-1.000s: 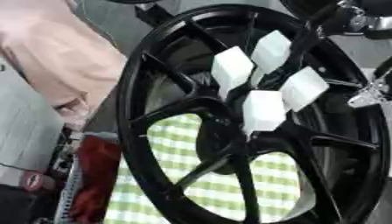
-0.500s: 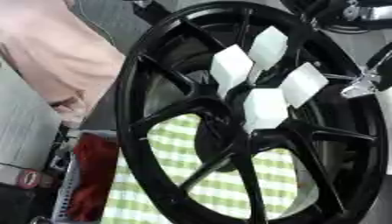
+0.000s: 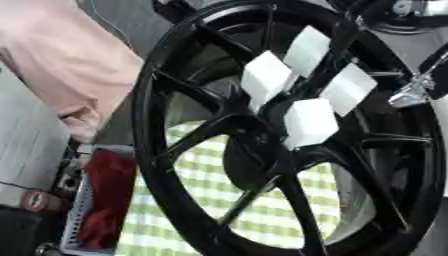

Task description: Pull the pin out of the wheel hub.

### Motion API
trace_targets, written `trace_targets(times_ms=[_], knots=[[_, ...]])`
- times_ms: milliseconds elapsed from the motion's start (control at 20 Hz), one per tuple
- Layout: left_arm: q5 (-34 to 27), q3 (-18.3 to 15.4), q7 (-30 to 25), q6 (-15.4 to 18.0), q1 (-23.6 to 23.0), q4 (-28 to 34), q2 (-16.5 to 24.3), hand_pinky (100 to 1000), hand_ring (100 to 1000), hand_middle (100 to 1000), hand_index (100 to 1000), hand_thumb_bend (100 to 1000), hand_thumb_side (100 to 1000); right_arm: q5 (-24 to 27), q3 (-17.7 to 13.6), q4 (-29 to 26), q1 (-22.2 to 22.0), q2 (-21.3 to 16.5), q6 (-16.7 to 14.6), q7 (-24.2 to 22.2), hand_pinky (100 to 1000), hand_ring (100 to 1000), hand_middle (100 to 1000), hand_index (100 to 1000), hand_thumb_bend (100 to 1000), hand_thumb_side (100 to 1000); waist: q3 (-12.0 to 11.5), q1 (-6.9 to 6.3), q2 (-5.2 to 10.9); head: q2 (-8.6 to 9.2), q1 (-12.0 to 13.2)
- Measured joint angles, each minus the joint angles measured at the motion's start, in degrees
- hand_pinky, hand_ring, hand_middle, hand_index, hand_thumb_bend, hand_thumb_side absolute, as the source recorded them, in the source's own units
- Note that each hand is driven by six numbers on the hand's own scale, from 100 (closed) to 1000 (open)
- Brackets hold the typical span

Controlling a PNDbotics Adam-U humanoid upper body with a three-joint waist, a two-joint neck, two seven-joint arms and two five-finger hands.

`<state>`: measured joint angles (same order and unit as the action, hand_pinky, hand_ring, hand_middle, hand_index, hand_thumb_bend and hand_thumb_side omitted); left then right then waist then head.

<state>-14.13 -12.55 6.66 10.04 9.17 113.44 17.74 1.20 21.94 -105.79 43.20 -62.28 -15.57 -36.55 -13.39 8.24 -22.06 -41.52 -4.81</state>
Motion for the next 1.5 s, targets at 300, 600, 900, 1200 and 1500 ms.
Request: trace_targets(times_ms=[300,600,900,1200,1500], knots=[[0.01,0.00,0.00,0.00,0.12,0.00,0.00,903,622,624,791,100,794,-0.03,-0.52,-1.21,-1.43,-0.03,0.70,1.30,794,699,605,722,512,100,0.00,0.01,0.00,-0.56,0.70],[0.01,0.00,-0.03,-0.04,0.38,0.00,0.00,904,622,624,791,100,794,-0.10,-0.81,-1.46,-1.45,-0.03,0.88,2.72,792,673,608,727,509,100,0.00,0.19,0.00,-0.68,1.18],[0.05,0.01,-0.13,-0.15,0.44,0.00,0.00,904,621,624,791,100,795,-0.28,-0.80,-1.33,-1.46,-0.03,0.95,2.82,796,676,607,725,492,100,-0.13,0.44,-0.23,-0.68,1.17],[0.18,0.04,-0.20,-0.21,0.46,0.00,0.00,905,621,624,791,100,794,-0.31,-0.76,-0.68,-1.38,-0.01,0.97,2.80,801,675,605,724,468,100,-0.40,0.56,-0.39,-0.68,0.14],[0.27,0.24,-0.22,-0.20,0.48,0.00,0.00,905,620,623,790,100,793,-0.55,-0.76,0.07,-1.34,-0.01,0.48,2.24,814,698,630,746,448,100,-0.43,0.56,-0.40,-0.63,-0.23]])
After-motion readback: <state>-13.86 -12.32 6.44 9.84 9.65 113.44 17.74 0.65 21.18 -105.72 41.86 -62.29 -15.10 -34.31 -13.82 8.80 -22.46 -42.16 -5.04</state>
